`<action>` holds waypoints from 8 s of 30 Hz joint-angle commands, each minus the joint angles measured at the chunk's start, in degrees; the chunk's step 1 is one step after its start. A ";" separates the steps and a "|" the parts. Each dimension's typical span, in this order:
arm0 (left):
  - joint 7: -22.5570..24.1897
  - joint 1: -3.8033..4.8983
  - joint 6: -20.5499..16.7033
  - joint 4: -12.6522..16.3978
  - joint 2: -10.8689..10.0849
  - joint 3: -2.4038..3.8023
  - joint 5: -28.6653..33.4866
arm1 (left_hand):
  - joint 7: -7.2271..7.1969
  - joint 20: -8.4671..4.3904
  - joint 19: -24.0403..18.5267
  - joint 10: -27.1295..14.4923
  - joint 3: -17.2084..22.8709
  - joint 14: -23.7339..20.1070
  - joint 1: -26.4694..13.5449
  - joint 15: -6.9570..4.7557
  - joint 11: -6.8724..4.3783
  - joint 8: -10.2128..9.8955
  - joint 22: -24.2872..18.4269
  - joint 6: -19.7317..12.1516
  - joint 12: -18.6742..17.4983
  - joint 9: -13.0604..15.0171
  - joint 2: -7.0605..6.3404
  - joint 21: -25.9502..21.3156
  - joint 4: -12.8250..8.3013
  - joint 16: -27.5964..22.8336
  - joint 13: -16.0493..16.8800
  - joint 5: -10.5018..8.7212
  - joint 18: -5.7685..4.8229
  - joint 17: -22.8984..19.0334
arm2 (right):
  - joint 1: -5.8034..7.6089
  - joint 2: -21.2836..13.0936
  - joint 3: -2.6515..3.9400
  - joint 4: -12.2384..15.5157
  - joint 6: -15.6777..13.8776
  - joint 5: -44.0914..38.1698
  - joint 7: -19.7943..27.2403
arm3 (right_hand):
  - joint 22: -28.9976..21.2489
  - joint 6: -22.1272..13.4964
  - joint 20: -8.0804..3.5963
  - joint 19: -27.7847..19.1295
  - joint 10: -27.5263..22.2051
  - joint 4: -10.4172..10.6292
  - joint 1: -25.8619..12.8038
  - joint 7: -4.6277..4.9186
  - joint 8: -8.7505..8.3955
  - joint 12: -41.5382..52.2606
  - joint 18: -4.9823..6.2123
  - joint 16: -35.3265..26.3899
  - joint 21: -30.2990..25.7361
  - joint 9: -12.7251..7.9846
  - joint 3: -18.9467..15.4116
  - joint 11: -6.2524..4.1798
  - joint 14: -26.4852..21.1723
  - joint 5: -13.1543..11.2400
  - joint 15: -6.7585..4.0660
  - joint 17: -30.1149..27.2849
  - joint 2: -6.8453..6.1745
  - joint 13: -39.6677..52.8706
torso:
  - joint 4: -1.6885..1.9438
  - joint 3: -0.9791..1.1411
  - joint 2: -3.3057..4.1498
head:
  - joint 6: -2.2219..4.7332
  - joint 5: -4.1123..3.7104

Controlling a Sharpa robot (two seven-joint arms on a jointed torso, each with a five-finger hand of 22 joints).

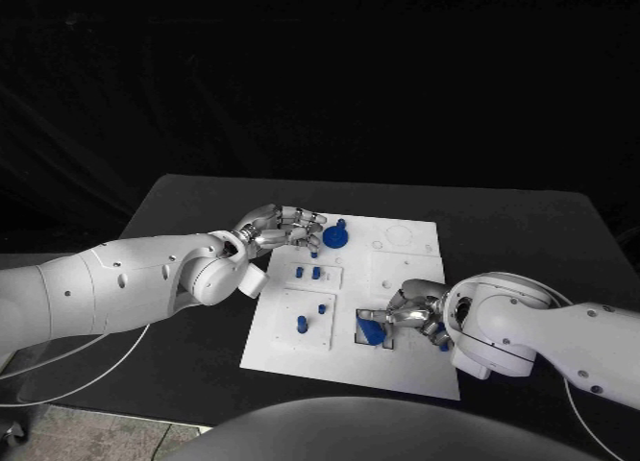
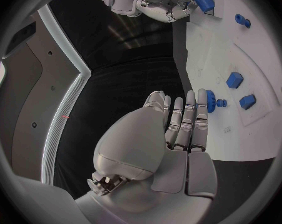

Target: Assemble the parts on the task board

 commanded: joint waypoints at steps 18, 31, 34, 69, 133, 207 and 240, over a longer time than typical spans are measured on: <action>-0.70 -0.08 1.84 0.17 -0.03 0.02 0.02 | 0.62 -0.34 -0.11 -0.02 0.80 -0.18 0.53 -0.12 0.56 0.04 0.31 0.00 -0.20 -0.14 0.14 0.11 -0.11 0.44 -0.12 0.31 -0.45 -0.05 | 0.01 -1.81 0.04 1.14 2.51 -0.44 4.95 | 9.56 -2.45 -0.46 0.64 6.01 -3.56 7.36 -0.31 2.48 0.22 0.22 -0.19 0.16 3.59 -0.10 -0.77 3.85 0.34 -0.39 4.26 -1.54 15.10 | -0.02 0.02 -0.02 | 0.01 0.65; -0.69 -0.12 1.86 0.18 -0.18 0.01 0.00 | 0.66 -0.39 -0.13 0.08 1.00 -0.14 0.59 -0.14 0.65 0.07 0.47 0.04 -0.16 -0.16 0.10 0.16 -0.16 0.51 -0.16 0.35 -0.47 -0.05 | -0.31 -3.69 0.02 2.86 3.27 -3.83 10.97 | 10.04 -1.07 -0.56 1.13 6.01 -0.02 7.82 -0.50 1.84 0.22 -0.11 0.73 1.91 2.91 -1.51 -0.96 4.08 -2.28 -0.50 5.34 -0.50 15.10 | -0.04 0.02 -0.05 | 0.01 0.73; -0.73 -0.15 1.89 0.17 -0.17 0.00 0.00 | 0.66 -0.39 -0.13 0.08 1.00 -0.14 0.59 -0.14 0.65 0.07 0.47 0.04 -0.16 -0.16 0.10 0.16 -0.16 0.51 -0.16 0.35 -0.47 -0.05 | -0.34 -3.71 0.02 2.82 3.26 -2.99 11.02 | 10.06 -1.04 -0.54 1.13 6.01 -0.05 4.66 -0.34 0.43 0.22 -0.14 0.82 2.00 1.62 -3.04 -0.83 4.09 0.53 -0.46 5.44 0.80 15.10 | 0.01 0.00 -0.01 | 0.01 0.74; -1.16 -0.24 2.28 -0.04 -0.22 0.00 -0.10 | 0.76 -0.57 -0.28 0.28 1.88 -0.11 0.89 -0.18 0.82 0.14 1.14 0.10 -0.19 -0.26 -0.06 0.37 -0.45 0.68 -0.37 0.64 -0.60 -0.09 | -0.96 -2.97 0.00 2.68 3.28 -12.32 10.89 | 11.38 8.33 -2.13 2.55 6.01 -9.17 20.91 -3.24 8.70 0.22 -1.08 1.21 7.57 5.30 -9.44 -3.26 4.36 12.16 -2.34 5.50 2.74 15.10 | 0.05 -0.01 0.00 | 0.01 0.89; -0.43 -0.66 3.07 0.11 -0.87 -0.01 -0.10 | 0.87 -0.79 -0.51 0.66 2.89 -0.05 1.00 -0.20 1.02 0.27 2.05 0.25 -0.22 -0.36 -0.49 0.67 -0.71 0.87 -0.64 0.81 -0.80 -0.15 | -1.46 -4.49 0.04 2.85 4.55 -13.60 7.85 | 11.73 8.77 -2.94 2.47 6.01 -4.87 14.61 -3.51 1.13 0.22 -1.42 1.38 10.26 10.21 0.56 -3.64 4.04 -6.10 -2.89 3.72 -6.34 15.10 | -0.01 -0.01 -0.03 | 0.01 1.61; 11.99 -1.34 -4.30 -0.06 -1.39 -0.04 -6.22 | -1.07 -0.22 0.19 1.34 1.35 -4.05 -3.11 -0.44 0.45 0.13 2.29 1.81 0.98 -1.72 -0.57 -2.58 0.22 1.39 -1.94 -0.18 0.00 -0.97 | 0.28 -9.28 -0.72 -0.04 10.76 -24.15 -0.02 | 11.66 7.52 -1.63 2.56 6.01 -5.81 18.36 -1.41 -14.71 0.22 -1.37 -0.30 9.88 2.53 1.73 -1.82 3.50 20.62 -1.60 -0.39 -1.89 15.10 | 0.00 -0.02 0.01 | 0.01 0.27; 10.57 -1.42 -3.64 -0.02 -1.38 -0.04 -5.28 | -0.74 -0.14 0.22 1.36 2.06 -3.97 -2.52 -0.22 0.78 0.07 2.53 1.68 0.89 -1.78 -0.33 -2.62 0.28 1.57 -2.10 0.06 -0.13 -0.97 | 1.14 -8.34 -0.65 -0.04 2.98 -2.07 0.81 | 12.00 4.73 -0.36 2.89 6.01 -12.17 20.50 0.43 -18.83 0.22 -1.59 2.45 10.94 -3.06 12.68 -0.41 4.12 26.69 -0.22 3.42 -3.52 15.10 | 0.01 -0.03 -0.05 | 0.01 0.71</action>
